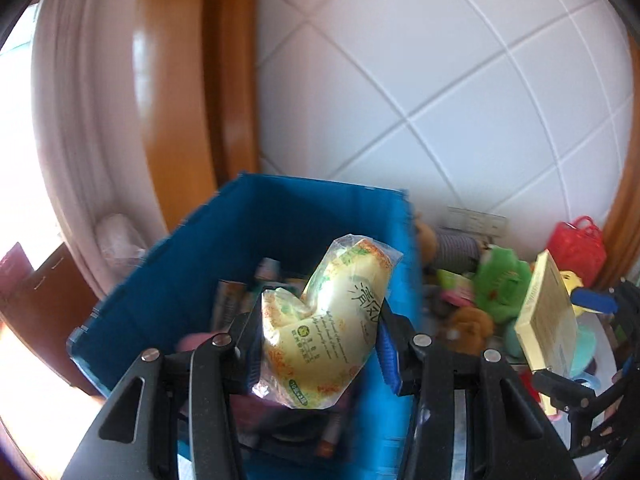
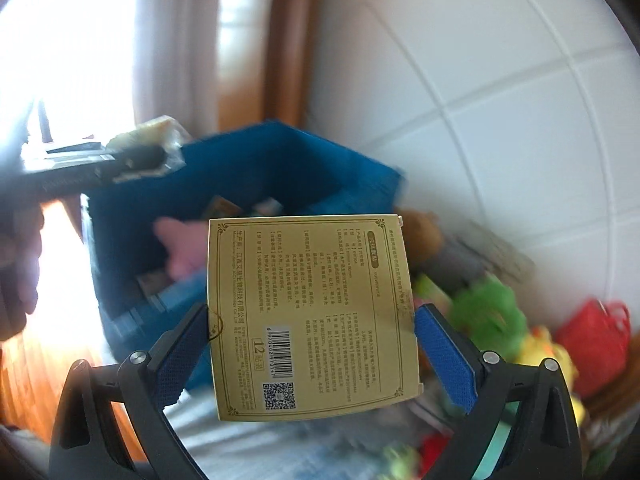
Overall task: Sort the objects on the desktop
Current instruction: 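Carry packet and card over the blue crate and open both grippers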
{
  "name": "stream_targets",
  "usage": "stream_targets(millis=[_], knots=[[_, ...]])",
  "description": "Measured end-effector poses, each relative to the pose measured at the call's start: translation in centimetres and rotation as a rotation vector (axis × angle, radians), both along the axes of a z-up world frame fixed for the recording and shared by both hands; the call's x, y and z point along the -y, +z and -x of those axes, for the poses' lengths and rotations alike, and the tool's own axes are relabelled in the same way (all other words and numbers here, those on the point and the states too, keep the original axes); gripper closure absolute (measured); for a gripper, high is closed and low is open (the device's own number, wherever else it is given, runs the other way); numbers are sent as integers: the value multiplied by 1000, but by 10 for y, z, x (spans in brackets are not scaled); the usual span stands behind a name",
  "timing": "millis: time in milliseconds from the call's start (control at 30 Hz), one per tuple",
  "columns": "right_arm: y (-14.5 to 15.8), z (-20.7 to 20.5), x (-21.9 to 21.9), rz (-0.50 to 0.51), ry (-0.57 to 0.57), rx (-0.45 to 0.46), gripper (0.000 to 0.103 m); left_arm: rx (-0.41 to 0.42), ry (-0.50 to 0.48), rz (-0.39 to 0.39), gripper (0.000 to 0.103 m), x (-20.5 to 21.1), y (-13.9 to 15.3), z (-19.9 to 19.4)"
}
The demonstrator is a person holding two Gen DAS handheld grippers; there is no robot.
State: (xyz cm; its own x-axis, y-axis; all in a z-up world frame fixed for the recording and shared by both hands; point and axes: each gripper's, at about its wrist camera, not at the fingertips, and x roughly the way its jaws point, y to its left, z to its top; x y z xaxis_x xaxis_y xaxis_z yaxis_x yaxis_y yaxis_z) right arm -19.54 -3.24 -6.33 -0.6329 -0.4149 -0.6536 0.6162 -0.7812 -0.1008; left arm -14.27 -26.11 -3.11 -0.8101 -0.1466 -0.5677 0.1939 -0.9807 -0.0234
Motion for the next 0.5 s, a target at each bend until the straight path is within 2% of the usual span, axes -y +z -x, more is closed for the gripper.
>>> stream_targets(millis=[67,133,167,333,500], knots=[[6,7,40,4,37,-4,2,3,16,-2,55,25,-1,4],[7,18,79,3,70,-2,2,11,31,-5,28,47,-4,10],[7,22,92,-5,81,-1,1,12,39,-7,0,57,-5,12],[0,38,155,-53,127,-7,0,8,60,-22,0,95,-14,17],[-11,47,178,-79,131,11,0,27,33,-33,0,110,-24,20]])
